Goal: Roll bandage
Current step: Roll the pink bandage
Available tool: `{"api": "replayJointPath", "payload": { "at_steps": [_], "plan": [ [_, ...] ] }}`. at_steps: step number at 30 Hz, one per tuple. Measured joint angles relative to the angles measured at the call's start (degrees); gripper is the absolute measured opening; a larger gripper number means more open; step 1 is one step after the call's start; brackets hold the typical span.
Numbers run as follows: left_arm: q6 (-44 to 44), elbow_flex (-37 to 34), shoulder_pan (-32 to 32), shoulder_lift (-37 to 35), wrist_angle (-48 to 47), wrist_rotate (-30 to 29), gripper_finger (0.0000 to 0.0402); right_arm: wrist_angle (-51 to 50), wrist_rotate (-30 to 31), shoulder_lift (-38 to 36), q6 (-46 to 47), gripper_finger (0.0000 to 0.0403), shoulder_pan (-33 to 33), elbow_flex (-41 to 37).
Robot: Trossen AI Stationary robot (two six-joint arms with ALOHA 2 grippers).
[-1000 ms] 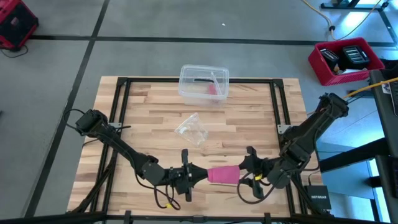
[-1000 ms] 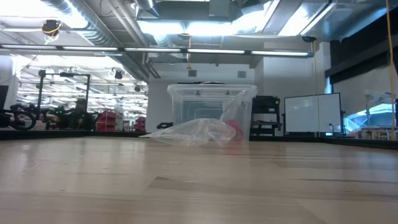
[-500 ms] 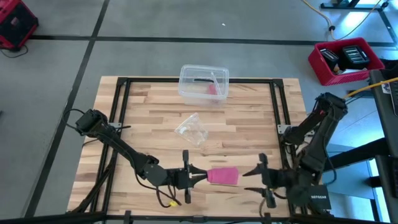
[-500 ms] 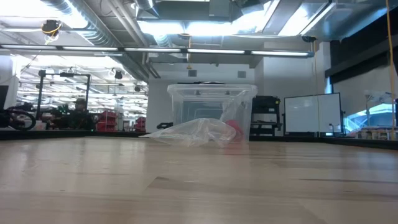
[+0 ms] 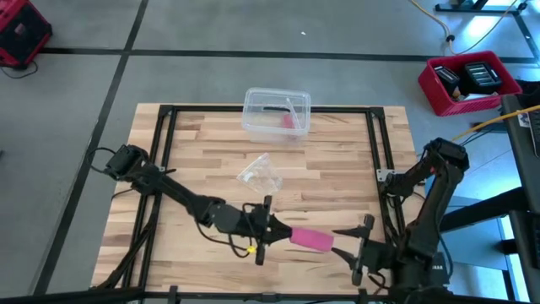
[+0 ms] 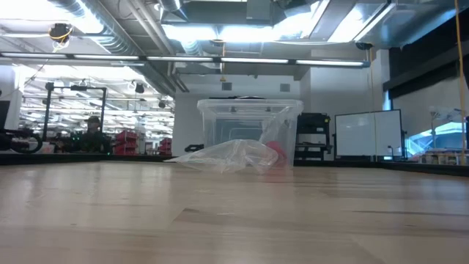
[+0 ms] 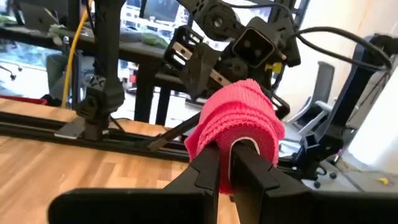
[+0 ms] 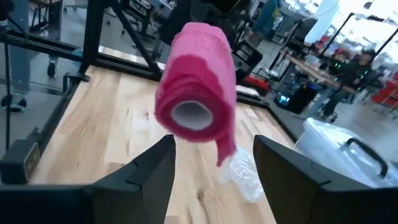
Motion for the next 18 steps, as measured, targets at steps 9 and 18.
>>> {"api": "replayJointPath", "payload": {
  "at_steps": [9,18],
  "plan": [
    [0.5,0.0,-0.5,0.0,-0.4,0.5,0.0021,0.5,-0.4,-0.3,-9.1,0.0189,-0.7,2.6],
    [1.0,0.0,-0.8,0.0,-0.6,1.3,0.0021,0.6,-0.9,-0.3,-14.8,0.0080,-1.5,4.0]
  ]
}}
